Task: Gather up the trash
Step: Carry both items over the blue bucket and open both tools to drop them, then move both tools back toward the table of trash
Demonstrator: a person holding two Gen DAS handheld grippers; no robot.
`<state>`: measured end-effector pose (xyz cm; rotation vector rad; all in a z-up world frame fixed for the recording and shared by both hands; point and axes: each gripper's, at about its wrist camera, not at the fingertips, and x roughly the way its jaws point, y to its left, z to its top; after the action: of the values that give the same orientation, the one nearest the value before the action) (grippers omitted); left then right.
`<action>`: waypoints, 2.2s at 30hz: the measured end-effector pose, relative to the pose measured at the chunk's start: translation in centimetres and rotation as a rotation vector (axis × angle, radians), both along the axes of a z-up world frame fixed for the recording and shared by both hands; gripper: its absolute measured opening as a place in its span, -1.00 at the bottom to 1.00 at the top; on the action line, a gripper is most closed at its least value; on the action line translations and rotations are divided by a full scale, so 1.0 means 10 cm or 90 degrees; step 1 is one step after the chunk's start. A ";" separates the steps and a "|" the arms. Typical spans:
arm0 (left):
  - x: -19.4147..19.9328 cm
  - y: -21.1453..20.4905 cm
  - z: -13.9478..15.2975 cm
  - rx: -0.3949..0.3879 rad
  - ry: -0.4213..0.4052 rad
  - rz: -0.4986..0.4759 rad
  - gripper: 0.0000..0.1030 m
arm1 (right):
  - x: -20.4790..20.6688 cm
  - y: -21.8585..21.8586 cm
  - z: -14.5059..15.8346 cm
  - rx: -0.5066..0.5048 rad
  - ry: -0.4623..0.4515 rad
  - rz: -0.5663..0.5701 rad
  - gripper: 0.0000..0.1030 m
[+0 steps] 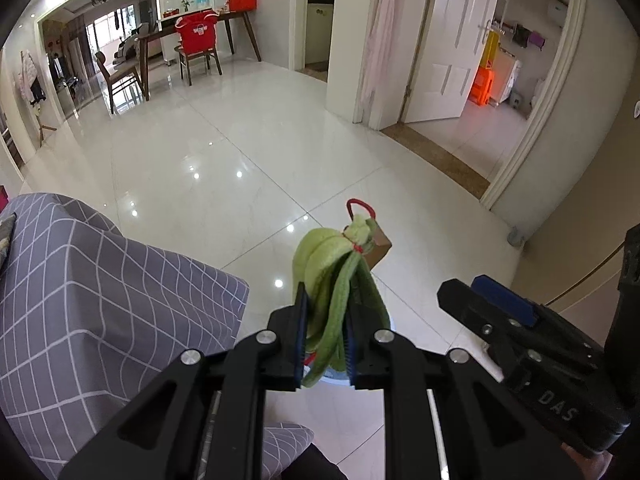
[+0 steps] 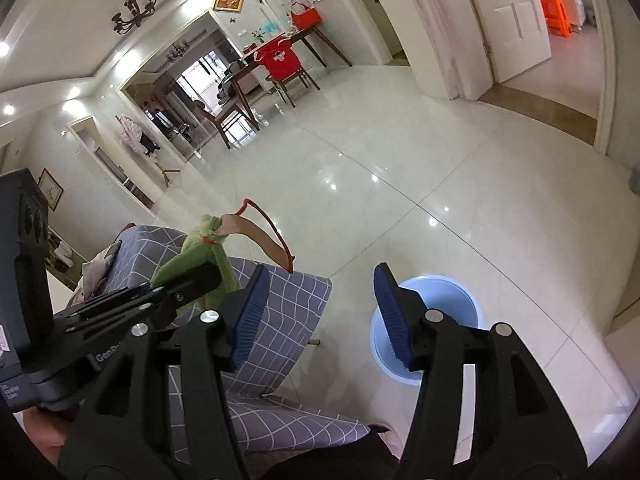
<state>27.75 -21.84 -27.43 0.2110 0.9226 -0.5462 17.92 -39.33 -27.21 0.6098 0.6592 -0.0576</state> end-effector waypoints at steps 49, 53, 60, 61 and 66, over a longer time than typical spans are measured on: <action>0.07 0.05 0.22 -0.010 -0.021 -0.004 0.54 | -0.34 -0.06 0.11 0.008 -0.046 -0.124 0.26; 0.01 0.44 0.44 -0.025 -0.041 0.034 0.54 | -0.25 0.21 0.28 0.006 -0.057 -0.085 0.26; -0.08 1.37 0.81 -0.037 -0.093 0.126 0.54 | 0.05 1.04 0.60 -0.013 -0.078 0.038 0.30; -0.07 1.52 0.86 -0.035 -0.098 0.144 0.54 | 0.11 1.22 0.65 -0.018 -0.080 0.062 0.30; -0.03 2.40 1.06 -0.044 -0.120 0.252 0.54 | 0.42 1.87 0.82 -0.020 -0.089 0.157 0.30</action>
<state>27.43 2.21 -16.88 0.0135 0.7349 -0.1870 22.12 -20.59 -19.05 0.4947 0.5919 0.2025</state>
